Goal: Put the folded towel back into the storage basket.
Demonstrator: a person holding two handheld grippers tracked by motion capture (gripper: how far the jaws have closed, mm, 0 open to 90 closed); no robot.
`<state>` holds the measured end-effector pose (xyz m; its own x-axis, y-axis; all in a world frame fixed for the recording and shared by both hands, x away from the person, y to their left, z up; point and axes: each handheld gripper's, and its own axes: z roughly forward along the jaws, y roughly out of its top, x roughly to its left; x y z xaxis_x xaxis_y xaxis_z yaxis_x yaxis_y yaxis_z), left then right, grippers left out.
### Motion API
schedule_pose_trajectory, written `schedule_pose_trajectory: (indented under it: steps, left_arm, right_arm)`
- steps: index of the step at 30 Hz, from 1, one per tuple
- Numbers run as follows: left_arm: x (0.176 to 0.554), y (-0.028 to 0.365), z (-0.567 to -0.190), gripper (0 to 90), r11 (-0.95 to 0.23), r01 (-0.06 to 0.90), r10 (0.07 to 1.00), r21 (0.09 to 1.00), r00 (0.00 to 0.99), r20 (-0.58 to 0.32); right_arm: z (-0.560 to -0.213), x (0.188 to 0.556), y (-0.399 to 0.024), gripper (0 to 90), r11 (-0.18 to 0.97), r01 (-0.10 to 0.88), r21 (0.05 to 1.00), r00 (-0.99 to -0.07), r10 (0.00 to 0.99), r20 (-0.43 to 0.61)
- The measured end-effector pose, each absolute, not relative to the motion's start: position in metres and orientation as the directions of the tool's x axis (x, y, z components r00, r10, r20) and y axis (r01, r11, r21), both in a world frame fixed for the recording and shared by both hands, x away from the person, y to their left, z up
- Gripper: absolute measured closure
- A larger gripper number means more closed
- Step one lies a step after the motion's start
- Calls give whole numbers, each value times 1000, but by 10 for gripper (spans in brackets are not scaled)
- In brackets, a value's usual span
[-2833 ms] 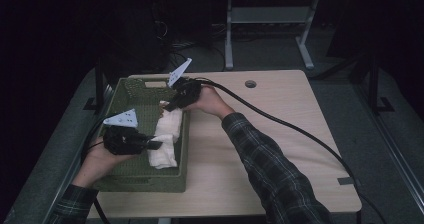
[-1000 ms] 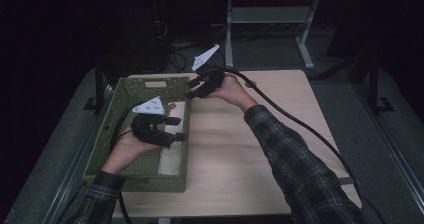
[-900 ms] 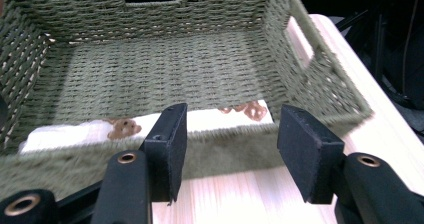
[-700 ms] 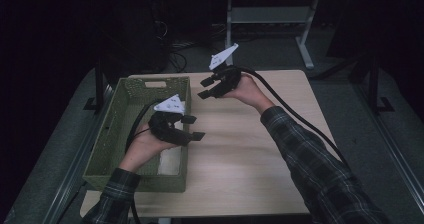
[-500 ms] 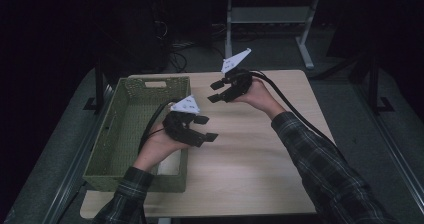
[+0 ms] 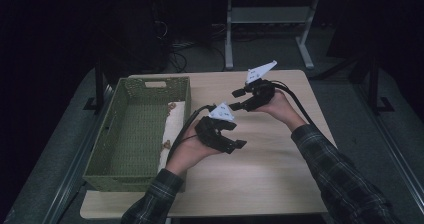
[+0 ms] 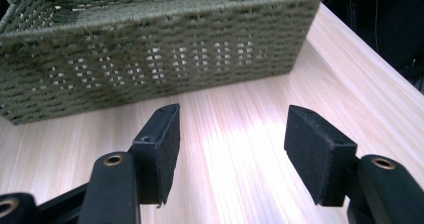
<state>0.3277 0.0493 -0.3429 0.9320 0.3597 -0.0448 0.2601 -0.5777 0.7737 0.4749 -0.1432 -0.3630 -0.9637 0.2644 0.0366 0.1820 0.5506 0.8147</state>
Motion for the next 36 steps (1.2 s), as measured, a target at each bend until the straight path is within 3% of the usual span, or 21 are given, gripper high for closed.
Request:
schedule_pose_trajectory:
  steps: [14,23,36]
  left_arm:
    - [317,15,-392,310,-605,248,347,757,937,-29]
    - [322,13,-430,270,-604,275,363,748,930,-49]
    - [324,13,-462,196,-671,266,359,692,933,-10]
  right_arm:
    - [-399,468,-177,357,539,246,806,-940,335,62]
    - [-427,460,-197,332,533,289,795,-920,384,77]
    - [-468,441,-222,275,555,333,762,-893,445,66]
